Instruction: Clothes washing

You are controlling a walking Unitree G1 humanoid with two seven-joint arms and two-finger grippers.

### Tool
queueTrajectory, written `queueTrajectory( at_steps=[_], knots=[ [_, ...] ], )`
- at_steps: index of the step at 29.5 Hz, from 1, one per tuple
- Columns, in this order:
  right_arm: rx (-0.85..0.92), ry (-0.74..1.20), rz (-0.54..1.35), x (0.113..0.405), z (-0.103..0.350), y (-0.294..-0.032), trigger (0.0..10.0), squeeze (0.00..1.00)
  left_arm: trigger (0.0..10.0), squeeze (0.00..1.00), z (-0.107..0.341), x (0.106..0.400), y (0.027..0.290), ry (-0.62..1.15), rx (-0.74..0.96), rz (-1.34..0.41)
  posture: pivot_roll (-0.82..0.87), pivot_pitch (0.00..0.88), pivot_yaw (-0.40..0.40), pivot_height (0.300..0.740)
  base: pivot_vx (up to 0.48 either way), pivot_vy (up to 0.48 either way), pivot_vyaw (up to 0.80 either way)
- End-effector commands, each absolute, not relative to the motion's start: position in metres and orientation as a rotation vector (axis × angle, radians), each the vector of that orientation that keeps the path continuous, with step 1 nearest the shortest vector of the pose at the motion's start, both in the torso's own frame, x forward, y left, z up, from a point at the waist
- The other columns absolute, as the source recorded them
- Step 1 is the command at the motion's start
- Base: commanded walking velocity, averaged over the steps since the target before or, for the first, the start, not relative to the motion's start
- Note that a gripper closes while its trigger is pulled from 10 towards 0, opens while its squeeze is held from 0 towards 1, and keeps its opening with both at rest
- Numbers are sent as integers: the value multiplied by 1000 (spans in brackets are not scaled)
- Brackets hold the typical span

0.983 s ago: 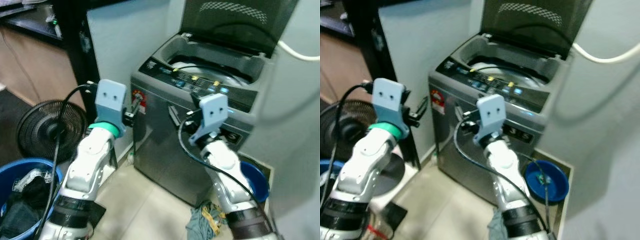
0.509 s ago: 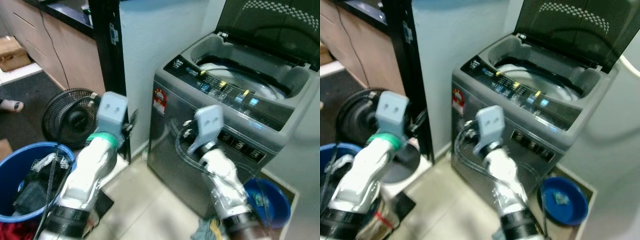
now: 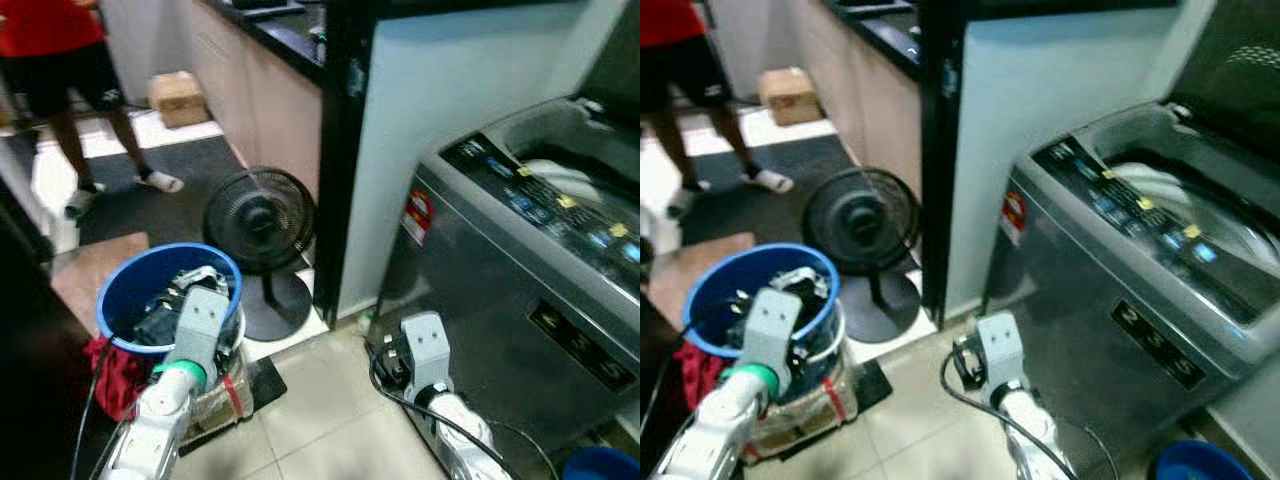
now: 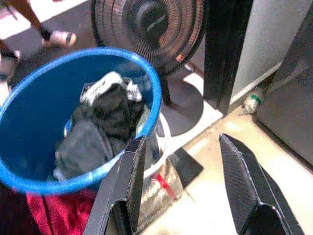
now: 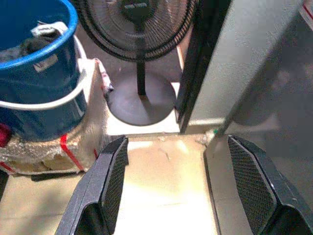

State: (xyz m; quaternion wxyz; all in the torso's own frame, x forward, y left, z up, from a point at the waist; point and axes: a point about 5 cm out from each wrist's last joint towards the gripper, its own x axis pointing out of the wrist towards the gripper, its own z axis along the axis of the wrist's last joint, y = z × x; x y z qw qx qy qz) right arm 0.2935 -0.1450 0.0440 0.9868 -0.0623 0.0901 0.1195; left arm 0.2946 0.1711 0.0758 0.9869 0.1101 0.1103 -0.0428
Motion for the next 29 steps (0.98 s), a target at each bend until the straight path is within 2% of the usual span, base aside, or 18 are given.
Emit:
queueTrajectory(
  at_steps=[1, 13, 21, 29],
  knots=[
    [-121, 184, 245, 293, 41, -142, 10000, 0, 10000, 0, 69, 291, 171, 239, 211, -91, 116, 0, -17, 720, 0, 0, 788],
    [-127, 164, 281, 296, 42, -131, 10000, 0, 10000, 0, 67, 293, 168, 202, 222, -56, 120, 3, -24, 720, 0, 0, 758],
    [-173, 165, 271, 294, 36, -132, 10000, 0, 10000, 0, 64, 295, 165, 197, 228, -32, 114, 7, -25, 720, 462, 0, 0],
    [-175, 173, 257, 293, 33, -134, 10000, 0, 10000, 0, 65, 296, 163, 185, 231, -39, 109, 9, -23, 720, 480, 0, 710]
  ],
)
